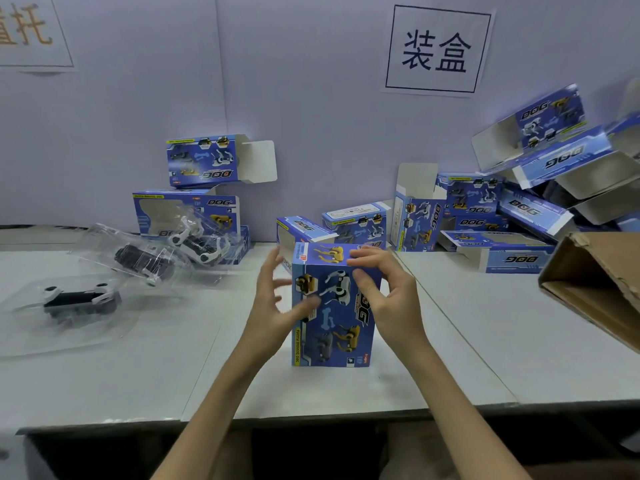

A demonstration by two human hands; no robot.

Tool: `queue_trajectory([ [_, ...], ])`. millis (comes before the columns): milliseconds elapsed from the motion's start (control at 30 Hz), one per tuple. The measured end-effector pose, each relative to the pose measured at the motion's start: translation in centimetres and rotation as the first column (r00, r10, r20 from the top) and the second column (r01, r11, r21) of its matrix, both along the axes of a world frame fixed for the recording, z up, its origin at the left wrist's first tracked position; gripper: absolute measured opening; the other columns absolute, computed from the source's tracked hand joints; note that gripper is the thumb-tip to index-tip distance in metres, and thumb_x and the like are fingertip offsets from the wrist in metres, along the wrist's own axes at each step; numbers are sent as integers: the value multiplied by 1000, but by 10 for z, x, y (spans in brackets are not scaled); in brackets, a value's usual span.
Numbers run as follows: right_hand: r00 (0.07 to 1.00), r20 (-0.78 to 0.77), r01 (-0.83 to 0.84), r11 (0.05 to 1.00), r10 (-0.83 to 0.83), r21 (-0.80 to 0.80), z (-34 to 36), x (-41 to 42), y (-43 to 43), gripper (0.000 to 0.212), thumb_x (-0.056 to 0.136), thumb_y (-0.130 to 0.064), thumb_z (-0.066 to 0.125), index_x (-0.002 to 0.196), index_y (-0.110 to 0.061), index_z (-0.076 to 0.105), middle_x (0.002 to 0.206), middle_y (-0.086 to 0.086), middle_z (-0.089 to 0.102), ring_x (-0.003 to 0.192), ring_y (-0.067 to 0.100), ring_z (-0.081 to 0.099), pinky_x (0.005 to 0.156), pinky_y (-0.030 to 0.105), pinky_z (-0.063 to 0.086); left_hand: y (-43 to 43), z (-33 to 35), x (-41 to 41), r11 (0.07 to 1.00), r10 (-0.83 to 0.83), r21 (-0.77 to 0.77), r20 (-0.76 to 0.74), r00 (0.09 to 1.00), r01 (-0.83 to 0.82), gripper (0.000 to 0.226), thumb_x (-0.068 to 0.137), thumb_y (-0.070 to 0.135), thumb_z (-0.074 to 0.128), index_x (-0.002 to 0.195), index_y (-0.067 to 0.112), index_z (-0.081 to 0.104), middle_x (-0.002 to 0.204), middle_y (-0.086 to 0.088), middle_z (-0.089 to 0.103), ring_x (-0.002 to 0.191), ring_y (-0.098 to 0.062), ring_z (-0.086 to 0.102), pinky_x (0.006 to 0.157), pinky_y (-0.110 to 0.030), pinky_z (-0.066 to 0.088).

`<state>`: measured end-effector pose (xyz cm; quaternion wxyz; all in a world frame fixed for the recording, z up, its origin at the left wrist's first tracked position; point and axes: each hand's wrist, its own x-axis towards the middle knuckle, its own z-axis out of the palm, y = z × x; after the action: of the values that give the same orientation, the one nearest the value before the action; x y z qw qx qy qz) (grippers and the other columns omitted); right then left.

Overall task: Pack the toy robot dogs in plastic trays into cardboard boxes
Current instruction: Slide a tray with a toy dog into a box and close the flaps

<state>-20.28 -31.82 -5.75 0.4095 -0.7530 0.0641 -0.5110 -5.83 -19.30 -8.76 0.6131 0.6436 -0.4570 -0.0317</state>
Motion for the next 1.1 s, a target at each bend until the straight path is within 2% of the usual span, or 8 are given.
queue_trajectory([
  [133, 998, 55, -12, 999, 10, 38, -8, -11, 16, 12, 94, -11, 62, 99, -19, 70, 119, -6, 68, 130, 8, 51, 105, 25, 45, 2, -34, 6, 976, -41, 214, -24, 999, 46, 80, 58, 63, 74, 130, 38, 48, 120, 14, 63, 111, -12, 55, 89, -40, 50],
  [267, 968, 239, -121, 973, 72, 195, -19, -39, 32, 12, 91, -27, 62, 98, -21, 70, 124, -4, 69, 129, 13, 55, 97, 24, 49, 6, -44, -1, 997, 55, 44, 161, 985, -63, 79, 54, 59, 82, 122, 46, 45, 107, 17, 65, 80, -6, 57, 63, -17, 45],
  [400, 995, 90, -91, 748, 41, 658, -31, -65, 22, 54, 76, -58, 70, 108, -16, 59, 100, -7, 71, 87, 8, 67, 74, 35, 47, 10, -45, -12, 991, 130, -57, 583, 802, -120, 94, 51, 13, 95, 127, 30, 43, 127, 8, 50, 82, -4, 60, 53, -32, 57],
  [533, 966, -103, -35, 511, 238, 859, -49, -84, 7, 70, 74, -49, 63, 121, 1, 55, 103, 15, 66, 91, 28, 60, 76, 42, 47, 9, -43, -19, 987, 151, -80, 775, 614, -142, 101, 43, 8, 96, 129, 24, 45, 138, -4, 44, 99, -33, 67, 48, -39, 59],
  [667, 928, -137, -53, 488, 345, 871, -53, -102, 3, 47, 73, -48, 61, 106, -19, 78, 112, 16, 73, 93, 29, 67, 87, 56, 54, 7, -49, -17, 991, 101, 3, 622, 776, -131, 119, 48, 2, 95, 143, 32, 29, 156, -5, 26, 96, -34, 69, 54, -43, 60],
  [800, 998, 29, -48, 358, 59, 932, -53, -123, -19, 42, 86, -40, 59, 113, -11, 74, 109, 21, 72, 90, 31, 66, 77, 43, 50, -1, -56, -11, 984, 92, 77, 542, 835, -159, 123, 61, 16, 94, 153, 38, 15, 165, 9, 5, 107, -28, 67, 59, -43, 61],
  [933, 890, 230, 6, 515, -394, 857, -35, -147, -57, 24, 99, -34, 56, 115, -16, 60, 106, 10, 71, 86, 22, 68, 61, 33, 56, -6, -61, -11, 970, 50, 178, 520, 853, -165, 109, 67, 20, 90, 149, 44, 21, 161, 21, 6, 104, -14, 67, 62, -36, 59],
  [1100, 631, 241, 509, 627, -738, 589, -13, -143, -112, 19, 101, -34, 47, 113, -19, 47, 133, 9, 49, 119, 22, 51, 102, 43, 43, -6, -59, -14, 960, 34, 230, 478, 878, -162, 99, 69, 17, 88, 149, 39, 34, 158, 14, 22, 97, -5, 66, 58, -29, 54],
])
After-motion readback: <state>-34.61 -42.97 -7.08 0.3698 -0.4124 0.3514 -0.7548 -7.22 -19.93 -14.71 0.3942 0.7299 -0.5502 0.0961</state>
